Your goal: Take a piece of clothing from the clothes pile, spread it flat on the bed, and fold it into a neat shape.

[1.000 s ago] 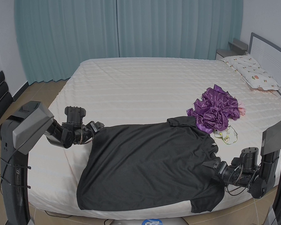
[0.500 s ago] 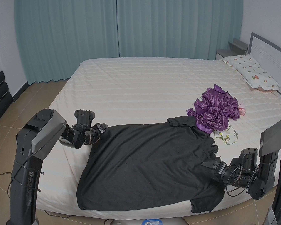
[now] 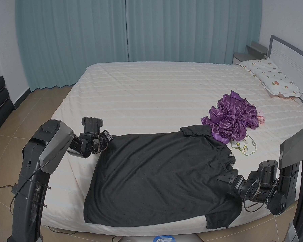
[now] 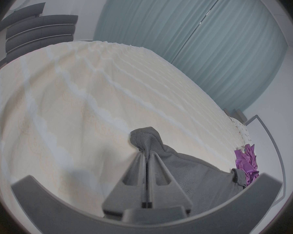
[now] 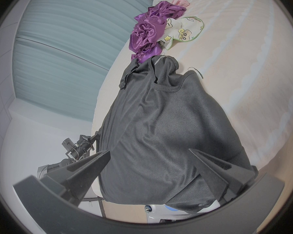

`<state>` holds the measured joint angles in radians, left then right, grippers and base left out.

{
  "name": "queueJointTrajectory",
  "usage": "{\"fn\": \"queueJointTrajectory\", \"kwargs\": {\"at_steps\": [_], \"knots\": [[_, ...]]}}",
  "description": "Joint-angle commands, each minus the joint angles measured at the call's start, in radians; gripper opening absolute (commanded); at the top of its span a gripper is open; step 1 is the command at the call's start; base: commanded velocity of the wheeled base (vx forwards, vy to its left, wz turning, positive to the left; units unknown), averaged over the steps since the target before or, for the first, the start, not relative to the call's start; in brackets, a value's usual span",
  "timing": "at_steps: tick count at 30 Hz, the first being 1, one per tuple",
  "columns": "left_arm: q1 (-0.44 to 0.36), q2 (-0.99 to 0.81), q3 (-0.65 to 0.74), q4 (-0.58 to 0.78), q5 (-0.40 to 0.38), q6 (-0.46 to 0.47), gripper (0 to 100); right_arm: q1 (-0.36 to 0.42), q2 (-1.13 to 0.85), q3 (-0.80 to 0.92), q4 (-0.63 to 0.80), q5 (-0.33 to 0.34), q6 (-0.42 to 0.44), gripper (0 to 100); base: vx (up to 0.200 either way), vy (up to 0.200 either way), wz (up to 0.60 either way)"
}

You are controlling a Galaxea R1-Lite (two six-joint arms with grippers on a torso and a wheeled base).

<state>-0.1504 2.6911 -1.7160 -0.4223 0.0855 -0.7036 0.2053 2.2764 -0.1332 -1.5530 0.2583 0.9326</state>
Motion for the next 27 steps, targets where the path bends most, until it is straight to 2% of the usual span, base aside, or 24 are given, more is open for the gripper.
{"fn": "queueJointTrajectory", "kwargs": {"at_steps": [1, 12, 23, 24, 27], "knots": [[0.020, 0.007, -0.051, -0.004, 0.034, -0.002, 0, 0.000, 0.002, -0.002, -0.016, 0.001, 0.000, 100, 0.000, 0.000, 0.00], [0.086, 0.029, -0.165, 0.027, 0.049, 0.004, 0, 0.000, 0.003, 0.000, -0.016, -0.001, 0.000, 100, 0.000, 0.000, 0.00], [0.101, 0.044, -0.200, 0.103, 0.048, 0.006, 0, 0.000, 0.000, -0.005, -0.016, -0.001, 0.002, 100, 0.000, 0.000, 0.00], [0.101, 0.044, -0.200, 0.103, 0.048, 0.006, 100, 0.000, 0.000, -0.005, -0.016, -0.001, 0.002, 100, 0.000, 0.000, 0.00], [0.100, 0.041, -0.198, 0.111, 0.046, 0.000, 100, -0.001, -0.008, -0.002, -0.016, -0.001, 0.003, 100, 0.000, 0.000, 0.00]]}}
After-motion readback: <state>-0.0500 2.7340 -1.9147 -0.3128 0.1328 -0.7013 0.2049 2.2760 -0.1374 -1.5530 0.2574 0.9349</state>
